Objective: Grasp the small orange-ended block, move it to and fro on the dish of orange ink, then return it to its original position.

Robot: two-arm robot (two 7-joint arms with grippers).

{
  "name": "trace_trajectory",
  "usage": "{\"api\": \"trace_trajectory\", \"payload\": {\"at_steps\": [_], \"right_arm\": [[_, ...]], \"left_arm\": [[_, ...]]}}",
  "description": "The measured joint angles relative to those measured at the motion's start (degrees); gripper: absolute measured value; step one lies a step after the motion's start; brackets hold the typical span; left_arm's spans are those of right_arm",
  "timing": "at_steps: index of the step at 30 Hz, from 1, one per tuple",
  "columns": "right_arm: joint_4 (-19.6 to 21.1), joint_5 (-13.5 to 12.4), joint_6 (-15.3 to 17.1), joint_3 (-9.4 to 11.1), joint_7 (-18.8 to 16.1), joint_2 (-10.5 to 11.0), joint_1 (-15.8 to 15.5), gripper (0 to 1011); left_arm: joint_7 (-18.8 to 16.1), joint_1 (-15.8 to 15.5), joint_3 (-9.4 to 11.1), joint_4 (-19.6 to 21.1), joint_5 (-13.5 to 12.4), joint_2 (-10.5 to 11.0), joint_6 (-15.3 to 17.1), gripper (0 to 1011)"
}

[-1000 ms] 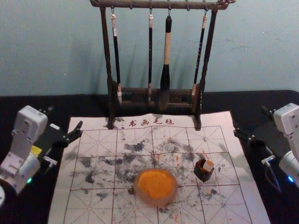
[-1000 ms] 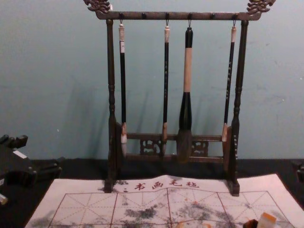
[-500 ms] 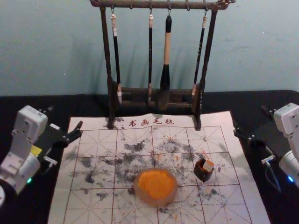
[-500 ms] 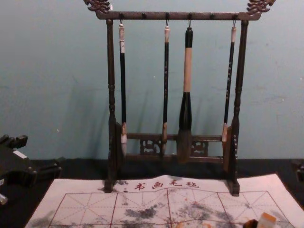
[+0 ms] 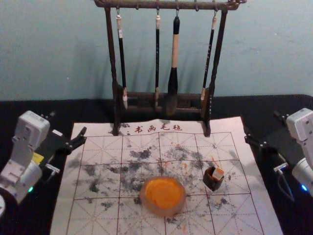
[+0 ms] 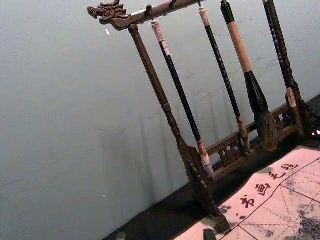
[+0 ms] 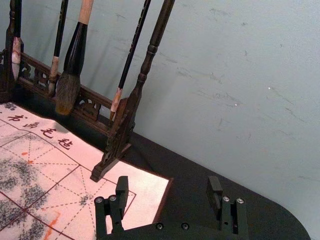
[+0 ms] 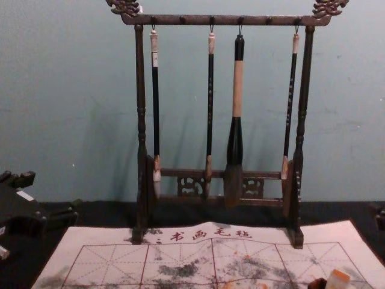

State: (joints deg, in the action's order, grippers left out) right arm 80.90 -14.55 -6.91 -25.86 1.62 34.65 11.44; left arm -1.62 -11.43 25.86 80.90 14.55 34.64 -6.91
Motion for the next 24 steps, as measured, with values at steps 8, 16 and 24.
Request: {"api": "trace_trajectory", "payload": {"at_steps": [8,16,24], "right_arm": [[0.00,0.00,0.01,0.00,0.00,0.00,0.00,1000],[0.00,0.00,0.00,0.00,0.00,0.00,0.00,1000],[0.00,0.00,0.00,0.00,0.00,0.00,0.00,1000]], "left_arm": [[0.00,0.00,0.00,0.00,0.00,0.00,0.00,1001],[0.00,0.00,0.00,0.00,0.00,0.00,0.00,1001],[0.00,0.00,0.00,0.00,0.00,0.00,0.00,1001]]}}
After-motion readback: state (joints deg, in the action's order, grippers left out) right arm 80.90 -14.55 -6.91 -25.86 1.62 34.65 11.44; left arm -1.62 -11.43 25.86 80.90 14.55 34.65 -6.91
